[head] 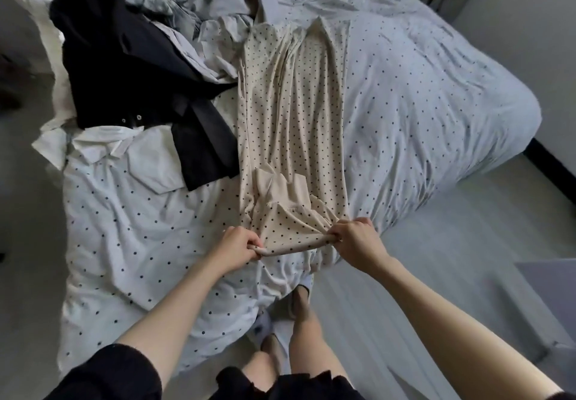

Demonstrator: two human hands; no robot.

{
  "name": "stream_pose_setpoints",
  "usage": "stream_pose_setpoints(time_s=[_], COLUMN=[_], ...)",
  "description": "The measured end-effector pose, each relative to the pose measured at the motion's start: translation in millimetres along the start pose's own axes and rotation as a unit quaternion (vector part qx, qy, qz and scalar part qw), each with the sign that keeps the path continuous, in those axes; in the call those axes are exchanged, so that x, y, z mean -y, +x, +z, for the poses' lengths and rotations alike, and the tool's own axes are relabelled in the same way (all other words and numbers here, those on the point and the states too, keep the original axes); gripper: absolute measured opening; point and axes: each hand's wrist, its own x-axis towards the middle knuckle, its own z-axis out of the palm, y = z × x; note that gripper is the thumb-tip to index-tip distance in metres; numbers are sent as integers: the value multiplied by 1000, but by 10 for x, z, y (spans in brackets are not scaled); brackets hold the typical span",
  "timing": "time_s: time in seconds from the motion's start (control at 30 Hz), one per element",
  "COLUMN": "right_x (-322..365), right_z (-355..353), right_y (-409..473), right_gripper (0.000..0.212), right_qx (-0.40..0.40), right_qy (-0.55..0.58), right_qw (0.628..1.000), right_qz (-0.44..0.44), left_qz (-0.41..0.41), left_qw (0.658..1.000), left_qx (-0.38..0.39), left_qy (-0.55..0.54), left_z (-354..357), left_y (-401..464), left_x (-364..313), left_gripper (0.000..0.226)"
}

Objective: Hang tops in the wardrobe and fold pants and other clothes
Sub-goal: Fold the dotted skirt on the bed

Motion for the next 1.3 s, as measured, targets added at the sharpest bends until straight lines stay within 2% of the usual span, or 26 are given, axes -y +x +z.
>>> stream_pose_setpoints(time_s=[0.23, 0.33, 0.43, 0.53, 0.7, 0.97, 1.1, 1.23, 1.3], right_x=[-107, -147, -210, -322, -585, -1143, -1456, -1616, -1642], right_z=[175, 369, 553, 559, 212, -867, -1207, -1404, -1493], right_y=[154, 238, 319, 472, 1086, 3008, 3794, 4376, 4602], right_gripper=[24, 25, 28, 35, 42, 33, 40, 50, 45], right_qx=[41, 96, 149, 157, 90, -75, -152, -140, -136], right_qy=[-16, -27, 0, 45, 99, 166, 223, 285, 298], right_qw=[999, 995, 989, 985, 988, 979, 953, 930, 923], right_qz=[-5, 1, 21, 56, 78, 92, 134, 183, 201], left_qz=[-10, -29, -35, -35, -34, 3, -6, -43, -72], left_qw=[997, 994, 995, 998, 993, 962, 966, 963, 954], left_qx=[7, 41, 60, 24, -106, -266, -251, -235, -244], left_qy=[78, 101, 78, 42, -25, -57, -66, -127, -159], left_z=[211, 400, 535, 481, -13, -1201, -1459, -1554, -1619], left_y=[187, 301, 419, 621, 1247, 2882, 3753, 4342, 4537], left_x=[63, 137, 202, 208, 18, -791, -1160, -1362, -1414], left_gripper=[18, 17, 18, 24, 29, 32, 34, 48, 55])
